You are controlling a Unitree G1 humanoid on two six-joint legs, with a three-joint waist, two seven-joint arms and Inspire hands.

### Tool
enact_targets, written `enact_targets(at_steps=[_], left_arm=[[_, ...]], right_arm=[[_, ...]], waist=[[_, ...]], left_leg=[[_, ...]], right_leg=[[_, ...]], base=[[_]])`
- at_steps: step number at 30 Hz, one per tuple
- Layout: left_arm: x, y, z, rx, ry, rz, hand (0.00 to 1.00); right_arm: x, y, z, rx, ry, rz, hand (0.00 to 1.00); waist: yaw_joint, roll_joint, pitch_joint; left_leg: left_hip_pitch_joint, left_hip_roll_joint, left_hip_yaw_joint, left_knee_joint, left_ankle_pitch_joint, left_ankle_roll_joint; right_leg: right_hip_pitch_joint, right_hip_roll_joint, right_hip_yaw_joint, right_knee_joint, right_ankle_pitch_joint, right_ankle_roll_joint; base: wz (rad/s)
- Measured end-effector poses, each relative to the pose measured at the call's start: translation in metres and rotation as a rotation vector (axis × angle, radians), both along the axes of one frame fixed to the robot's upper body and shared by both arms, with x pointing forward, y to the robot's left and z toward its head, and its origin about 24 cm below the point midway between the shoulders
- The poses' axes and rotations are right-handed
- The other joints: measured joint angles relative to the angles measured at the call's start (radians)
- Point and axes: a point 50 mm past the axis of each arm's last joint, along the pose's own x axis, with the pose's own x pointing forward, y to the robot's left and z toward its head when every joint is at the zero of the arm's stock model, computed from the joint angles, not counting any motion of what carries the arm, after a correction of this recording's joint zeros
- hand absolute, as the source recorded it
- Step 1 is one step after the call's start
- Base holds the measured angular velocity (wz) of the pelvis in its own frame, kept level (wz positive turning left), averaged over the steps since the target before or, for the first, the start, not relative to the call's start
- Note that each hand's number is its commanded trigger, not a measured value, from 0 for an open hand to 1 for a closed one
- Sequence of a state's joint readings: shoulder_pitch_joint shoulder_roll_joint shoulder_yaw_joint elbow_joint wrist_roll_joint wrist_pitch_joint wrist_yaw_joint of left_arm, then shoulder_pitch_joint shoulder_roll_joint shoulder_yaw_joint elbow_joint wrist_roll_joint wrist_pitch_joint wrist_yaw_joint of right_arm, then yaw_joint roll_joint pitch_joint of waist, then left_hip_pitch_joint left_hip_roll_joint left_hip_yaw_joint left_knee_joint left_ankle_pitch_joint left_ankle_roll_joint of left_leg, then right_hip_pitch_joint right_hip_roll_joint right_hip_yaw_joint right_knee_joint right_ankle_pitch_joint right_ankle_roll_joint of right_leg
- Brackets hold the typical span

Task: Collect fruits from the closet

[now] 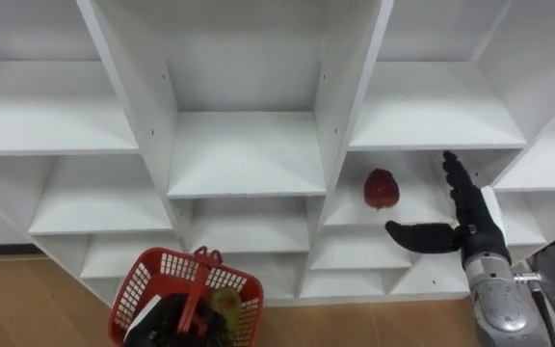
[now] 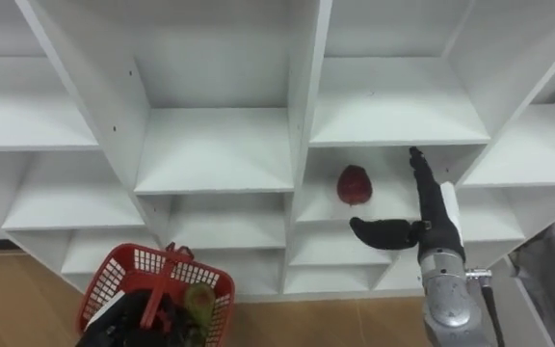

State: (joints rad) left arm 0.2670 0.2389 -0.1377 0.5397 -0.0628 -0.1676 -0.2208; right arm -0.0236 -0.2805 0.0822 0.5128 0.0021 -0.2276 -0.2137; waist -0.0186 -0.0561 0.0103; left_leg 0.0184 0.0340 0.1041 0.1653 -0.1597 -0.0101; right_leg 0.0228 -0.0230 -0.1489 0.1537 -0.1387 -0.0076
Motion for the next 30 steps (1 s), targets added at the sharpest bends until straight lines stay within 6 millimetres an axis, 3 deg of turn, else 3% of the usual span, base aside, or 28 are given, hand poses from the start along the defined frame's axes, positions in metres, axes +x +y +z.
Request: enact_targets(at_steps=[9,12,15,18,23,30], left_arm=[[0.003,0.000,-0.002,0.009,0.019,-0.020,1.00],[0.006,0.000,-0.001,0.008,0.013,-0.021,1.00],[0.018,0.000,0.000,0.016,-0.002,-0.022,1.00],[0.027,-0.001,0.003,0.019,-0.025,-0.028,1.00],[0.041,-0.005,0.006,0.018,-0.047,-0.058,1.00],[0.047,-0.004,0.006,0.029,-0.042,-0.063,1.00]], right_arm=[[0.038,-0.013,0.016,-0.047,-0.037,-0.060,0.00],[0.038,-0.015,0.015,-0.049,-0.035,-0.081,0.00],[0.049,-0.016,0.020,-0.024,-0.049,-0.106,0.00],[0.061,-0.015,0.029,-0.034,-0.073,-0.111,0.00],[0.072,-0.019,0.037,-0.047,-0.091,-0.142,0.00],[0.072,-0.025,0.031,-0.059,-0.038,-0.169,0.00]], waist=[[0.014,-0.003,-0.0013],[0.026,-0.003,0.0000],[0.052,-0.005,0.0117],[0.054,-0.008,0.0213],[0.074,-0.012,0.0231],[0.101,-0.025,0.0307]], left_leg=[[-0.075,-0.005,-0.025,0.033,0.001,0.001],[-0.101,-0.004,-0.029,0.042,0.001,0.001],[-0.146,-0.002,-0.030,0.066,0.001,0.001],[-0.182,-0.003,-0.044,0.082,0.003,0.002],[-0.256,-0.005,-0.056,0.110,0.005,0.005],[-0.311,-0.012,-0.058,0.119,0.010,0.010]], right_leg=[[-0.057,-0.008,-0.024,0.019,-0.001,0.000],[-0.079,-0.009,-0.030,0.026,0.000,-0.001],[-0.128,-0.012,-0.031,0.055,-0.001,-0.004],[-0.155,-0.014,-0.045,0.066,-0.002,-0.007],[-0.223,-0.019,-0.051,0.092,-0.003,-0.008],[-0.287,-0.031,-0.056,0.127,-0.009,-0.007]], base=[[0.09],[0.05],[-0.01],[0.13],[0.07],[0.01]])
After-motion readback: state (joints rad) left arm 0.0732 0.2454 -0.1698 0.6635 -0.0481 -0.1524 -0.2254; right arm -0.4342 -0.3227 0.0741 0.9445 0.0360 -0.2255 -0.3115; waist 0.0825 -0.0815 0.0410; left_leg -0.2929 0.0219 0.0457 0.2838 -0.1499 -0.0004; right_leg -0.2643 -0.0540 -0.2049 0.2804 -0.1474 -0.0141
